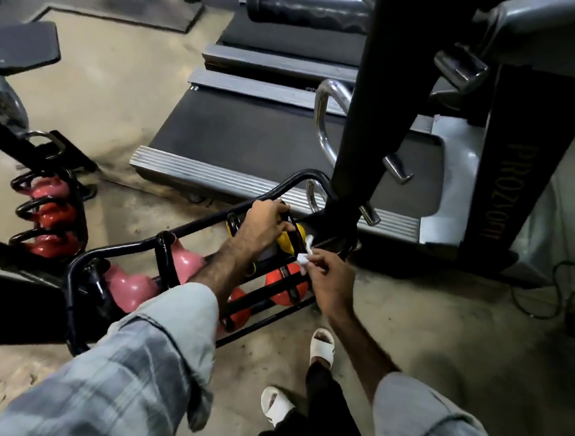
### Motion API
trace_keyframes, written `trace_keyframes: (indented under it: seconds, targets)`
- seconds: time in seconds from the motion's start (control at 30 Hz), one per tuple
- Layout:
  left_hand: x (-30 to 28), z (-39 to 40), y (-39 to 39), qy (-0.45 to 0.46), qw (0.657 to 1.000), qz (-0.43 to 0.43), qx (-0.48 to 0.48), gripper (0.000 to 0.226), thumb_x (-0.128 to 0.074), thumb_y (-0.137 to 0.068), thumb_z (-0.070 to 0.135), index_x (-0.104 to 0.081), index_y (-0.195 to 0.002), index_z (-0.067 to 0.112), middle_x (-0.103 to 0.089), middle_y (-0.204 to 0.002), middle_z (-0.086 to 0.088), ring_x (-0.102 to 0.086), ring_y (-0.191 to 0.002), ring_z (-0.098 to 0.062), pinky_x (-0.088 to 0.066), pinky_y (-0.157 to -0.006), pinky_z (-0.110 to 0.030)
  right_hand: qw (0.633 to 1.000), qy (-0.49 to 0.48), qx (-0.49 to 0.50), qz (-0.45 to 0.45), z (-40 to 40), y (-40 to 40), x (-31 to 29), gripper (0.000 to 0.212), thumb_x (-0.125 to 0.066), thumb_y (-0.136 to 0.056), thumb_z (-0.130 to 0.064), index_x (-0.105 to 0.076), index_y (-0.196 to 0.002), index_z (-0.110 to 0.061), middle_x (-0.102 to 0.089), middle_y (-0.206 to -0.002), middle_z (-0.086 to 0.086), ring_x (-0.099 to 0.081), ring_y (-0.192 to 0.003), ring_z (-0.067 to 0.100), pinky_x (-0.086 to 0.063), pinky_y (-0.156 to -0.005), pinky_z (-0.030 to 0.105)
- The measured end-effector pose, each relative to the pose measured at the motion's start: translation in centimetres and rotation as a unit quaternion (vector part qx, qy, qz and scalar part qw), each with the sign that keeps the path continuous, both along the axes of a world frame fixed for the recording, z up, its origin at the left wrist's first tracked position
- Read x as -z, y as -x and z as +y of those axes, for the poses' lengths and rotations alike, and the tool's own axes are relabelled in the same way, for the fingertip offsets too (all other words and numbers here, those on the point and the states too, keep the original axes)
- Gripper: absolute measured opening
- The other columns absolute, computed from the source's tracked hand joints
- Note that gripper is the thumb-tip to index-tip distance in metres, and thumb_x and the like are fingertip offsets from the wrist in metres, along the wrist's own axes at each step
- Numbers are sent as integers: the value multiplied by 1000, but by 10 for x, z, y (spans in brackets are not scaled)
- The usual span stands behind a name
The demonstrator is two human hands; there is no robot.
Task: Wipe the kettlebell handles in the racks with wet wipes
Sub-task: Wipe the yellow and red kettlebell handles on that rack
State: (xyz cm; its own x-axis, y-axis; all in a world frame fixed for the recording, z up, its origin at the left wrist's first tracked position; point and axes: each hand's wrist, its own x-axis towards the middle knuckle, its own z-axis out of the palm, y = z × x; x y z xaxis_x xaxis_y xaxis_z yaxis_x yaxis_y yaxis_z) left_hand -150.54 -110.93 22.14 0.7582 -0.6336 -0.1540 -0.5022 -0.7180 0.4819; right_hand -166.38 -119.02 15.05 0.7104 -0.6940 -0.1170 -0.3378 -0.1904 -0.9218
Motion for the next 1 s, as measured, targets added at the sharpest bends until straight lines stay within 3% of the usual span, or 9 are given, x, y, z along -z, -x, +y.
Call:
trace_keyframes:
  seconds: [0.13,0.23,0.3,0.4,0.57,0.77,0.9,1.0]
  targets:
    - [-4,-2,-1,-17,1000,-1,13,20,-75,-74,25,-70,-86,9,-71,-87,-12,-64,-88,-30,-40,-64,-29,1000,11,17,-7,9,-10,-1,19,-81,-73,-25,-70,-89,-23,-69,-92,-9,-65,-87,8,-55,-78,30]
    - [-6,-2,-3,-12,1000,4,13,15,-75,-75,22,-70,-82,9,-71,-84,-11,-65,-86,-30,-43,-64,-30,1000,11,21,-9,13,-17,-6,38,-81,-74,-24,-67,-110,-23,-69,-104,-6,-64,-94,8,-50,-82,22]
    - [-7,-2,-3,-9,1000,8,18,16,-76,-74,22,-72,-84,11,-72,-84,-10,-65,-87,-29,-47,-68,-32,999,41,14,-2,17,-13,-5,44,-79,-78,-23,-65,-120,-22,-69,-110,-2,-62,-101,11,-49,-88,25]
    - [-8,0,-1,-3,1000,2,17,23,-77,-73,24,-73,-90,10,-73,-89,-11,-66,-91,-29,-50,-72,-34,999,37,25,14,22,-7,3,42,-77,-80,-19,-68,-121,-16,-71,-107,3,-63,-102,18,-52,-91,35]
    - [-8,-3,-4,-16,1000,0,9,23,-75,-76,25,-73,-94,9,-72,-94,-11,-64,-97,-31,-49,-75,-35,997,17,74,-35,23,-19,-11,30,-76,-82,-14,-73,-112,-14,-73,-104,-1,-67,-99,12,-56,-89,37]
    - [-8,0,-6,-20,1000,11,16,17,-76,-72,23,-72,-82,10,-71,-82,-9,-64,-86,-28,-44,-66,-31,999,28,22,-35,19,-24,-20,39,-73,-84,-15,-68,-122,-17,-70,-116,-1,-63,-107,12,-52,-96,37]
    - [-9,0,-4,-12,1000,11,16,21,-78,-70,21,-72,-86,10,-72,-88,-9,-64,-92,-29,-46,-70,-33,991,58,-116,23,13,-5,-17,63,-71,-83,-6,-49,-142,-13,-63,-130,9,-60,-117,19,-42,-98,17]
    - [-9,-1,-3,-18,1000,6,19,25,-78,-70,23,-73,-91,10,-72,-92,-9,-64,-95,-29,-47,-70,-33,989,95,-114,17,4,-8,-16,58,-62,-84,6,-53,-138,-14,-68,-120,14,-66,-108,25,-50,-93,28]
